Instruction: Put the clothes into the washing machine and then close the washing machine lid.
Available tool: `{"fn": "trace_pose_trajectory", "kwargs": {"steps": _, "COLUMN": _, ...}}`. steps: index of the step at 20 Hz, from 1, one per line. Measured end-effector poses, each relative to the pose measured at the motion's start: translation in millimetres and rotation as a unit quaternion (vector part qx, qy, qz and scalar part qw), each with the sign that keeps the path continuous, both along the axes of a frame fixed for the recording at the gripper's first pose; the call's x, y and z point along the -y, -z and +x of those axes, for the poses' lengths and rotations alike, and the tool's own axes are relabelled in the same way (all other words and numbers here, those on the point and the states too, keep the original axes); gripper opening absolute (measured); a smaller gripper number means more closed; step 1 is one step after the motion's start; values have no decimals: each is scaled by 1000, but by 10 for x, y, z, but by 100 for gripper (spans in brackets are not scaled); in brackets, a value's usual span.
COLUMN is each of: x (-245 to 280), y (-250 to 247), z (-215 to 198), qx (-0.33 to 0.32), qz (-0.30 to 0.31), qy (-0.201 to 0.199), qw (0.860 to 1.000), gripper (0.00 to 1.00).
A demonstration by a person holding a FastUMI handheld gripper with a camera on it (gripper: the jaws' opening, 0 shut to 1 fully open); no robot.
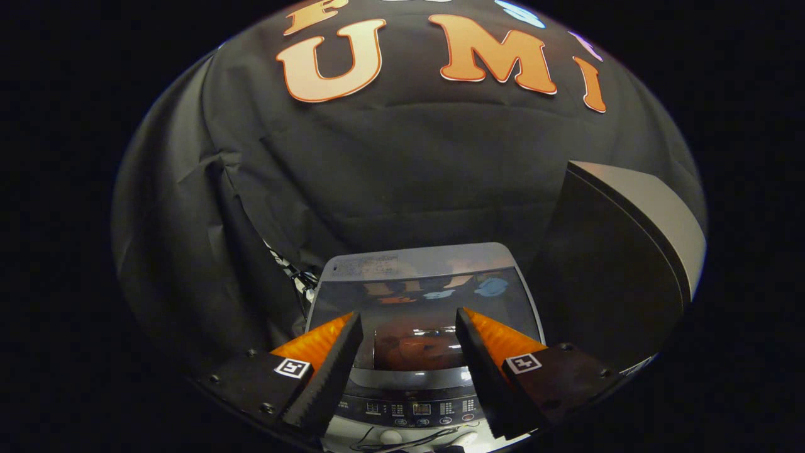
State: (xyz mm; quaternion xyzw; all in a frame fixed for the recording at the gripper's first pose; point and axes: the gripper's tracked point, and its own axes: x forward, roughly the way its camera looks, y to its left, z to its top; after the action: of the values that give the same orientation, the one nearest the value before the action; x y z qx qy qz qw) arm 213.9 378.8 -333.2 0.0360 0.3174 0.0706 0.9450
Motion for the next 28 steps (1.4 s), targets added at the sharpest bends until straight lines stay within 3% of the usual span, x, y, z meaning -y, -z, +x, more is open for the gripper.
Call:
{"fn": "trace_pose_trajectory", "kwargs": {"steps": 8, "x": 330, "y": -947, "z": -171, "qx": 79, "qz": 23, "qy": 2, "qw": 997, "gripper": 97}}
{"fn": "trace_pose_trajectory", "kwargs": {"steps": 15, "x": 1210, "y": -2157, "z": -681, "qx": 170, "qz": 35, "qy": 8, "qw": 985, "gripper": 97}}
{"fn": "trace_pose_trajectory", "kwargs": {"steps": 21, "x": 1878, "y": -2761, "z": -1105, "qx": 222, "qz": 29, "qy": 12, "qw": 975, "gripper": 97}}
{"fn": "trace_pose_trajectory", "kwargs": {"steps": 28, "x": 2354, "y": -3114, "z": -1535, "qx": 273, "qz": 24, "qy": 11, "qw": 962, "gripper": 97}}
